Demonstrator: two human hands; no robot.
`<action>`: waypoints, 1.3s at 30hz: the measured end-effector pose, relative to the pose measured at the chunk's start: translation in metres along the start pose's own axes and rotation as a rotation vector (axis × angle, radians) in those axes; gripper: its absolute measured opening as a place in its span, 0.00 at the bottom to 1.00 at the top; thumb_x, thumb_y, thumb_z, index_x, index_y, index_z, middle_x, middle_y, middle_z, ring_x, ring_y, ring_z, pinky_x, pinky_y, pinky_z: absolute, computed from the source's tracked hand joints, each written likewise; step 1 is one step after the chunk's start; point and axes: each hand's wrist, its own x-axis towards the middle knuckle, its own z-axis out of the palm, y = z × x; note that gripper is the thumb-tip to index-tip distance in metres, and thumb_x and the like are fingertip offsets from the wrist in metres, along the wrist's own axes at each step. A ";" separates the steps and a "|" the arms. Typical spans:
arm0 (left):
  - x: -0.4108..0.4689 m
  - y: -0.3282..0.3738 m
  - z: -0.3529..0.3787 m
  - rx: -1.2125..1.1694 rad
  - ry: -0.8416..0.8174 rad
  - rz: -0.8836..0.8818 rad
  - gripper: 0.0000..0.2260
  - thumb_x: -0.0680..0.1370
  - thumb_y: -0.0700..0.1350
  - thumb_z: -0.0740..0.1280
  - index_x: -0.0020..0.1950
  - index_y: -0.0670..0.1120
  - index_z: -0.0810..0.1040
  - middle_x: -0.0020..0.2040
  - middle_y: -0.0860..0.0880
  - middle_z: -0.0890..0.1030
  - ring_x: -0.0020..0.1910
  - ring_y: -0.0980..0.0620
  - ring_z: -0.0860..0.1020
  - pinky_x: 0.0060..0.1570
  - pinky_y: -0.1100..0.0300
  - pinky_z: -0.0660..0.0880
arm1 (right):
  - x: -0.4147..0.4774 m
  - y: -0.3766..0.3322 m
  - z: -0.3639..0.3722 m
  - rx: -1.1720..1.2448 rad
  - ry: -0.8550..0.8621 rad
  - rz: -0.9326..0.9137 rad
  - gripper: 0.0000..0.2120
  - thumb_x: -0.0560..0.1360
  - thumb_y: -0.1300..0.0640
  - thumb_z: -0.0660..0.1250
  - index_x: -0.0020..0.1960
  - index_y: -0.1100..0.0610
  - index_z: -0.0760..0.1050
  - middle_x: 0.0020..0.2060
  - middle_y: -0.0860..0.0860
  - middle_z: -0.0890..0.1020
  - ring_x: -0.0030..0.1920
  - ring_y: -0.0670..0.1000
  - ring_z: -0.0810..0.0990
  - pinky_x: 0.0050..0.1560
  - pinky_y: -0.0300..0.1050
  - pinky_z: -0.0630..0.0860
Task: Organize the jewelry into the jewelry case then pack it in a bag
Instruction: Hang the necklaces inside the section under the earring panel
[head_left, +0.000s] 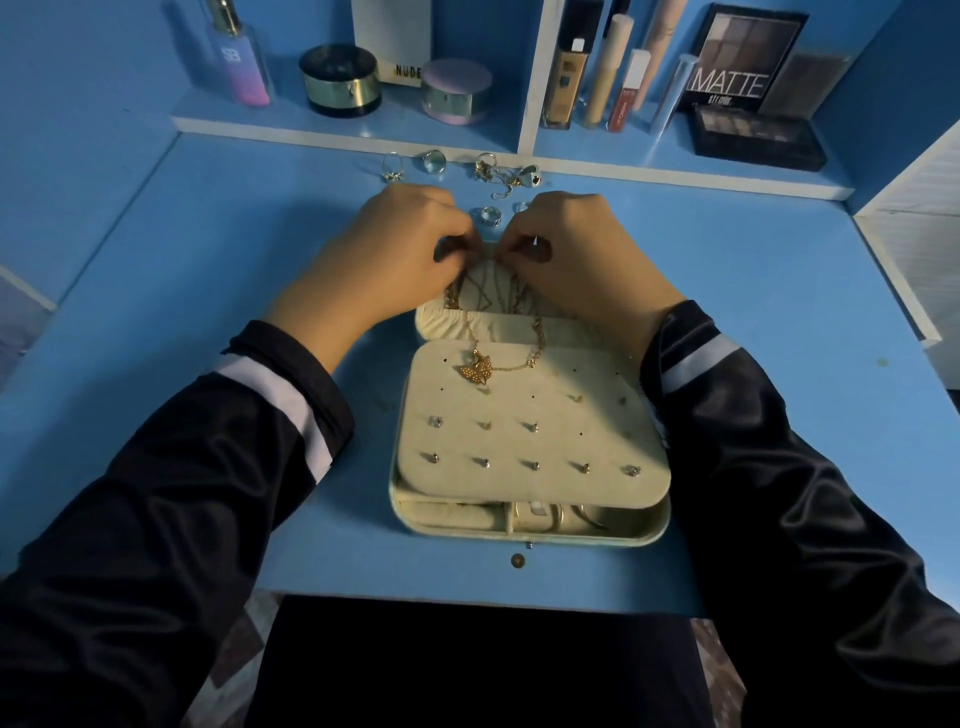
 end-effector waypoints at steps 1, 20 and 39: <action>0.000 0.001 0.000 0.001 -0.003 -0.007 0.09 0.76 0.41 0.68 0.53 0.46 0.85 0.39 0.53 0.71 0.41 0.52 0.68 0.41 0.59 0.64 | 0.000 0.000 0.001 -0.013 -0.004 -0.002 0.08 0.71 0.63 0.66 0.44 0.59 0.84 0.40 0.55 0.82 0.41 0.52 0.77 0.44 0.39 0.69; 0.000 0.005 0.002 0.003 0.004 -0.072 0.09 0.77 0.40 0.67 0.56 0.44 0.84 0.42 0.52 0.71 0.42 0.54 0.67 0.41 0.60 0.61 | 0.002 0.002 0.004 -0.063 -0.007 -0.027 0.07 0.72 0.64 0.66 0.45 0.59 0.83 0.42 0.56 0.81 0.43 0.56 0.77 0.44 0.49 0.75; 0.000 0.006 0.001 -0.004 -0.001 -0.044 0.09 0.77 0.40 0.68 0.55 0.44 0.84 0.43 0.46 0.76 0.44 0.47 0.73 0.42 0.57 0.66 | 0.003 -0.004 0.000 -0.089 -0.088 -0.002 0.09 0.74 0.65 0.65 0.48 0.59 0.83 0.46 0.57 0.80 0.47 0.58 0.78 0.49 0.55 0.76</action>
